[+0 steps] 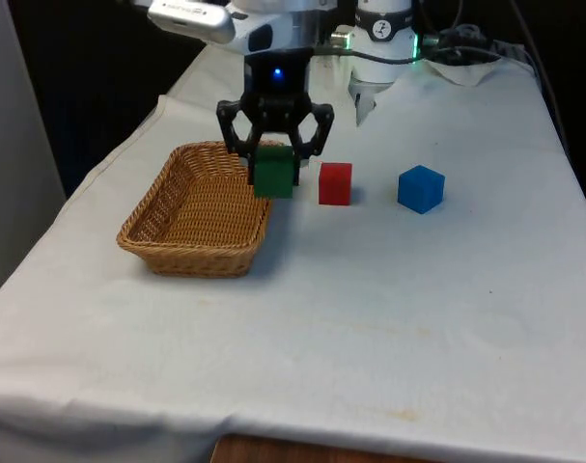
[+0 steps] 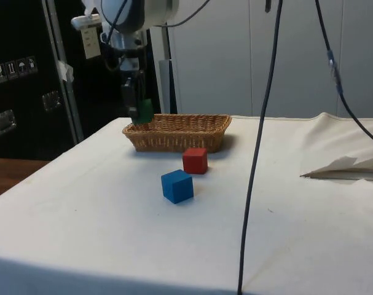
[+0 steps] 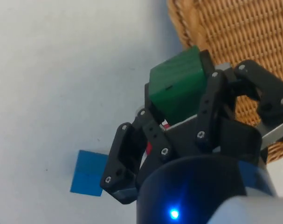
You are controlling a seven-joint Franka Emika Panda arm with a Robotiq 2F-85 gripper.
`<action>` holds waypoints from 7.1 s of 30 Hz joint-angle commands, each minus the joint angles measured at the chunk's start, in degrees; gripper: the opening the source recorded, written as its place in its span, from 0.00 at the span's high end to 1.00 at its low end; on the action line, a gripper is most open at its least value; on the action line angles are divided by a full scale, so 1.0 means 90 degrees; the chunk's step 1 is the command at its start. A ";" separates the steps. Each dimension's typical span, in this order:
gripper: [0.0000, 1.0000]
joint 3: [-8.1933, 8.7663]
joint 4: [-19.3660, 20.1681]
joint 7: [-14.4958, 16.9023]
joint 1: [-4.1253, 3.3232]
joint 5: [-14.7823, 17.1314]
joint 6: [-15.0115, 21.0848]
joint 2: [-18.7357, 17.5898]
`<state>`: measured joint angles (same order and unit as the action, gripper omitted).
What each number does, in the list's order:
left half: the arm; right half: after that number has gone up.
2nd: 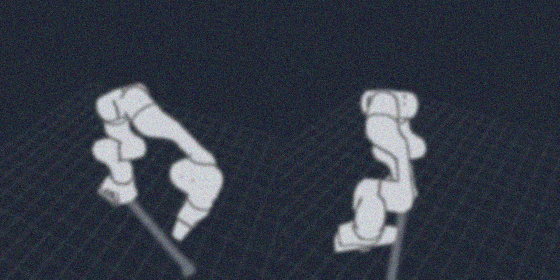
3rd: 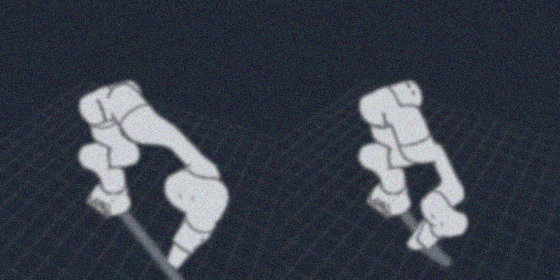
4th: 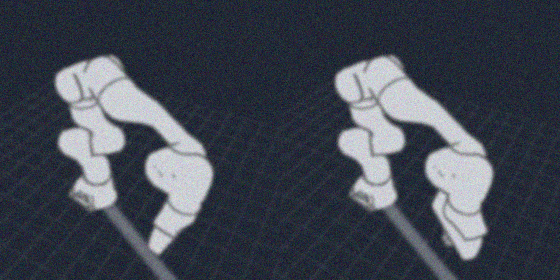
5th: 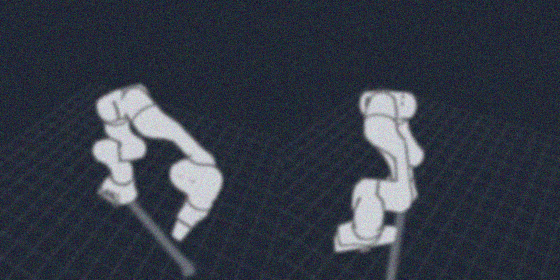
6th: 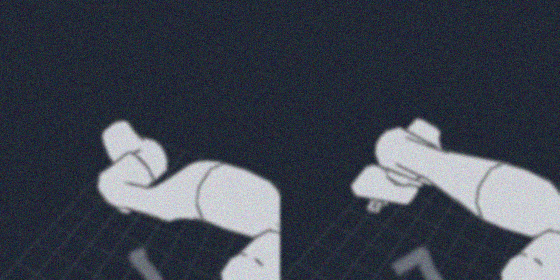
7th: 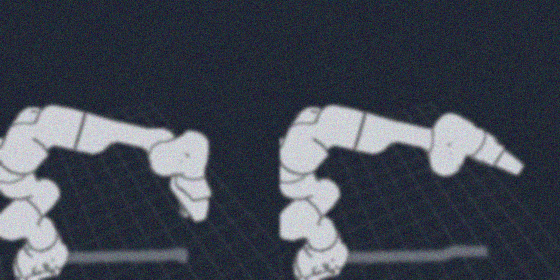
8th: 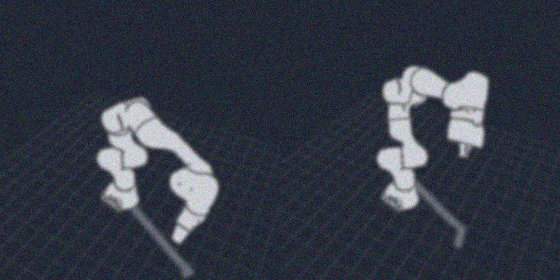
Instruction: Pick up exactly two blocks and place them into the basket.
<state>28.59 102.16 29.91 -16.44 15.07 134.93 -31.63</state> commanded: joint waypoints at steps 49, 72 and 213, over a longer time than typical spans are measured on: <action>0.64 0.0751 0.0153 0.1840 0.0255 0.1369 0.0420 -0.0891; 0.00 0.0987 0.0503 0.1967 0.0089 0.1210 0.0242 -0.0331; 0.00 -0.0363 0.4055 -0.0955 -0.0427 0.0204 0.1897 0.2075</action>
<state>25.55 138.71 21.20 -20.28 16.10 151.60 -12.78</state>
